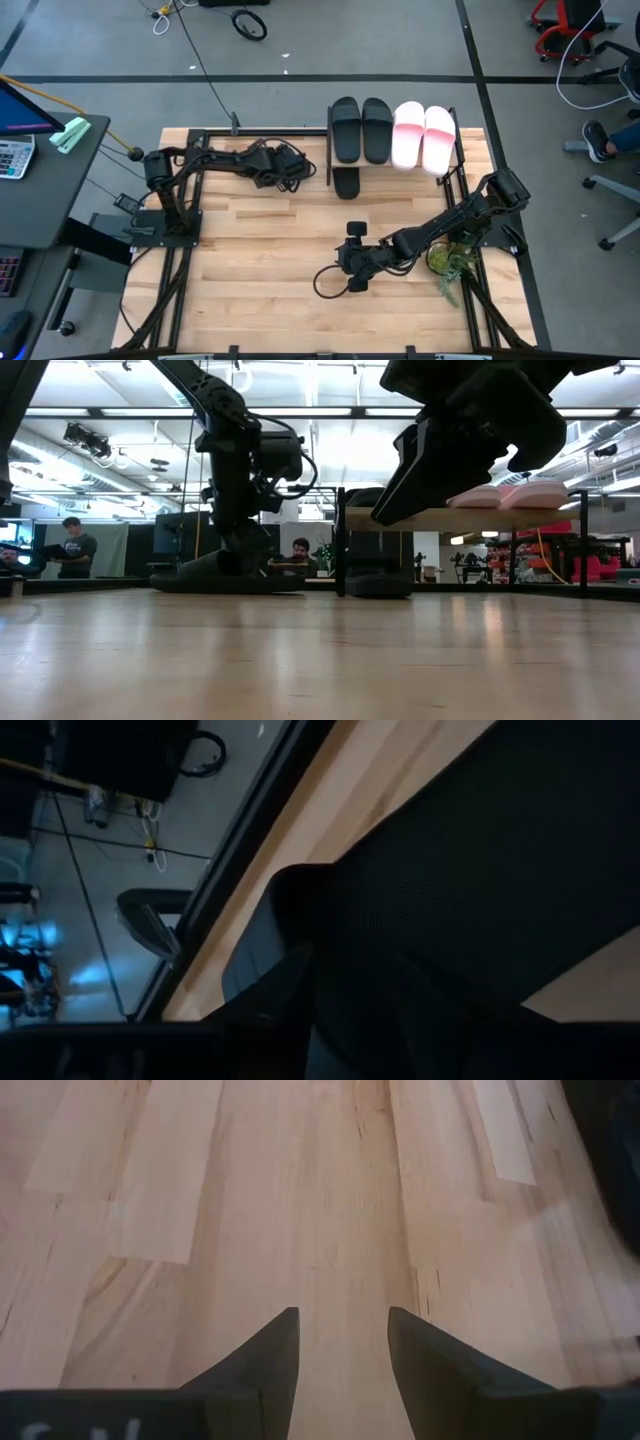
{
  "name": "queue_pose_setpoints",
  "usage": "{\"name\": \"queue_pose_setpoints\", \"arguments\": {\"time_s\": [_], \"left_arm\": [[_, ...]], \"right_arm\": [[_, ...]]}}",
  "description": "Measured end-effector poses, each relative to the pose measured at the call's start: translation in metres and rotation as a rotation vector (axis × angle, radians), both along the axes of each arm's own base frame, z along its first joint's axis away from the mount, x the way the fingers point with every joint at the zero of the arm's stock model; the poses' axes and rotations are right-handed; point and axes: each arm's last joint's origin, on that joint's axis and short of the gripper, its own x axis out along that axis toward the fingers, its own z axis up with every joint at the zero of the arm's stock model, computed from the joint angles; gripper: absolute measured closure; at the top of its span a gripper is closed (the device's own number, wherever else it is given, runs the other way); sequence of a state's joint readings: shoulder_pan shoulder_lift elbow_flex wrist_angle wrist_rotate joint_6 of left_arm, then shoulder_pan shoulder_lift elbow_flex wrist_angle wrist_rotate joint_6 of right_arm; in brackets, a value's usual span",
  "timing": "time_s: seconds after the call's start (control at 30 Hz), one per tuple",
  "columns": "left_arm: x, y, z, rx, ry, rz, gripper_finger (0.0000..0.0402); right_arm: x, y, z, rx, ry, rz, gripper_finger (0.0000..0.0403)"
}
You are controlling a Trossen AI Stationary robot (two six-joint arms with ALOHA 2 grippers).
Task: Pick and place slides into the shelf
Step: Put the black slide under the shelf
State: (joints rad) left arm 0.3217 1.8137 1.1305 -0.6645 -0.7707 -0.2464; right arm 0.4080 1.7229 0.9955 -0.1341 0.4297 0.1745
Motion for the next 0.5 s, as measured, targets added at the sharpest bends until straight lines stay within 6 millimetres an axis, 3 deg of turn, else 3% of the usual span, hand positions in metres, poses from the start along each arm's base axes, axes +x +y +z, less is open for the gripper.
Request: {"name": "queue_pose_setpoints", "arguments": {"time_s": [0.5], "left_arm": [[-0.0004,-0.0007,0.0007,0.031,0.061,-0.035,0.0218]], "right_arm": [[0.0000,0.0000,0.0000,-0.001,0.001,0.002,0.0243]]}}
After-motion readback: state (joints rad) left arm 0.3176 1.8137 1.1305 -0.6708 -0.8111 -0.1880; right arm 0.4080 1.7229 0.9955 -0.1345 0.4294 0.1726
